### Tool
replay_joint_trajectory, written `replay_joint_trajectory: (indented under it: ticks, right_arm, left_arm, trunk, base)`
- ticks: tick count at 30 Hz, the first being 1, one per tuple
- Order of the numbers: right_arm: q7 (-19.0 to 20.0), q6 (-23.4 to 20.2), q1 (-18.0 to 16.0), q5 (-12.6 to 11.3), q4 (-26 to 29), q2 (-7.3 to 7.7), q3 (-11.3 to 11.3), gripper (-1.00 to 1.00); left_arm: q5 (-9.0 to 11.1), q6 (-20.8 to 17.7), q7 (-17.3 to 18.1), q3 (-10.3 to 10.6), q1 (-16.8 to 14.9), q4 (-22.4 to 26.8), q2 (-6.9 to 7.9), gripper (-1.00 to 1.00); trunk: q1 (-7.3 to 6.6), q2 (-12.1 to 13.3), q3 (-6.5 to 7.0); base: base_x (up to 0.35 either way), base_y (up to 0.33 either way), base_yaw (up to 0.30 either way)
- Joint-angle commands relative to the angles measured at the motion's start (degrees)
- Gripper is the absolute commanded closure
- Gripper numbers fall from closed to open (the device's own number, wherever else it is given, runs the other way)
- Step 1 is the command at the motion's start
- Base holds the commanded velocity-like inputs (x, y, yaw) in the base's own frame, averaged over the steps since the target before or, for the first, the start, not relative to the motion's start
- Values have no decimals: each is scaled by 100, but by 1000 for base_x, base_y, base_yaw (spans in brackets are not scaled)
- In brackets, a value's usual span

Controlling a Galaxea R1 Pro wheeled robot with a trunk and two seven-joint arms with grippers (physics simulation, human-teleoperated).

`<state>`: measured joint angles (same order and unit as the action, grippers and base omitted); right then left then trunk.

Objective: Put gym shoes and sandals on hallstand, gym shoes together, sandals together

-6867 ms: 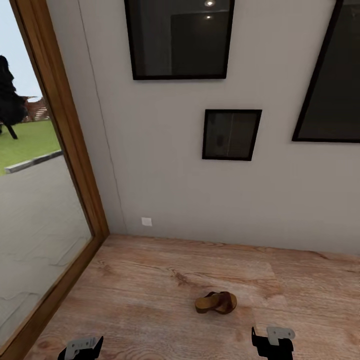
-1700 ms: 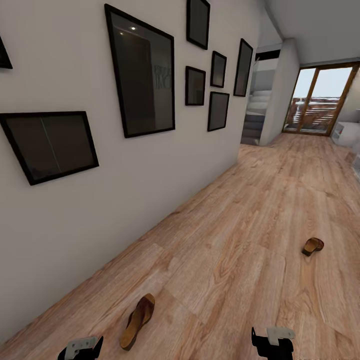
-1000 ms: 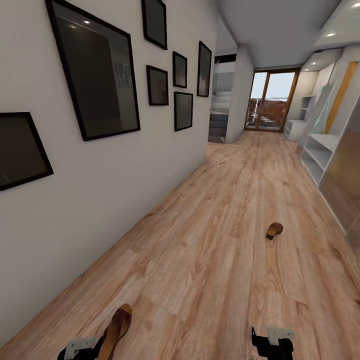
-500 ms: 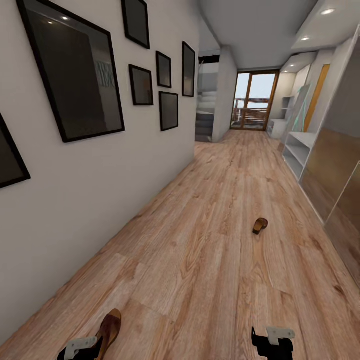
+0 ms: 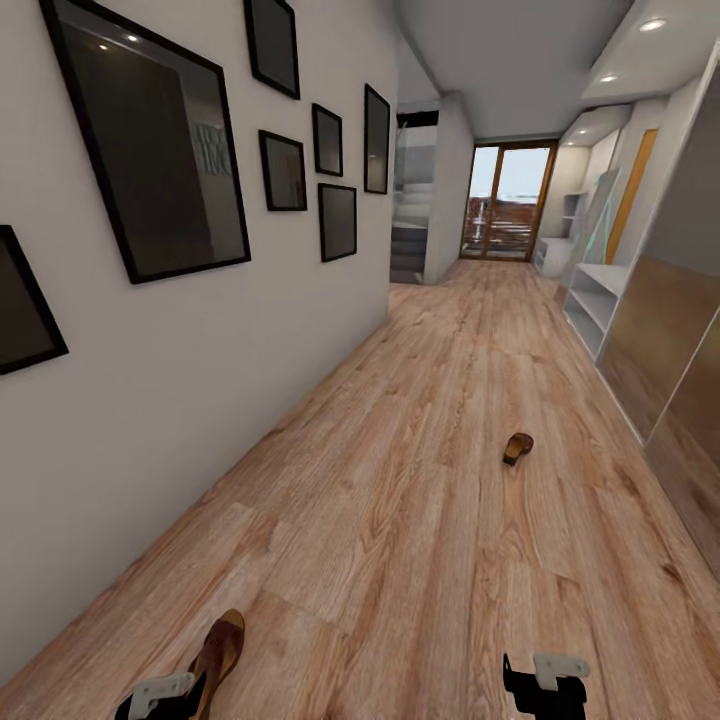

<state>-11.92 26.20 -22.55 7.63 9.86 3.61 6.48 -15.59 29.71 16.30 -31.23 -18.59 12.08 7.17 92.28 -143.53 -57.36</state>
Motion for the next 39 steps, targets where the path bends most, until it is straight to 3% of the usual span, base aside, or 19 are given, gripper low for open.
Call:
replay_joint_trajectory:
  ticks: [1, 19, 26, 30, 39]
  right_arm:
    - [-13, 17, -4, 59, -5, -2, 42, -100]
    - [-8, 22, -4, 61, 49, -11, 41, -100]
    - [0, 5, -4, 61, 693, 18, 45, -100]
    - [3, -15, -4, 58, 1069, 18, 46, -100]
    - [5, -133, -7, 56, 1689, 3, 34, -100]
  left_arm:
    - [-41, 17, 31, -50, -4, -4, 0, -100]
    - [-85, -78, 26, -6, -59, -2, 19, -100]
    - [-145, -160, 25, 1, -115, 10, -20, -100]
    - [-287, -439, 28, 5, -180, 51, -32, -100]
    - [-814, -1540, 33, 11, -678, 88, -23, -100]
  trunk:
    - [-2, -2, -5]
    - [-2, -2, -5]
    - [-2, -2, -5]
    - [-2, -2, -5]
    - [-2, -2, -5]
  base:
    - [-18, 0, 0]
    - [-2, 0, 0]
    - [0, 0, 0]
    - [0, 0, 0]
    - [0, 0, 0]
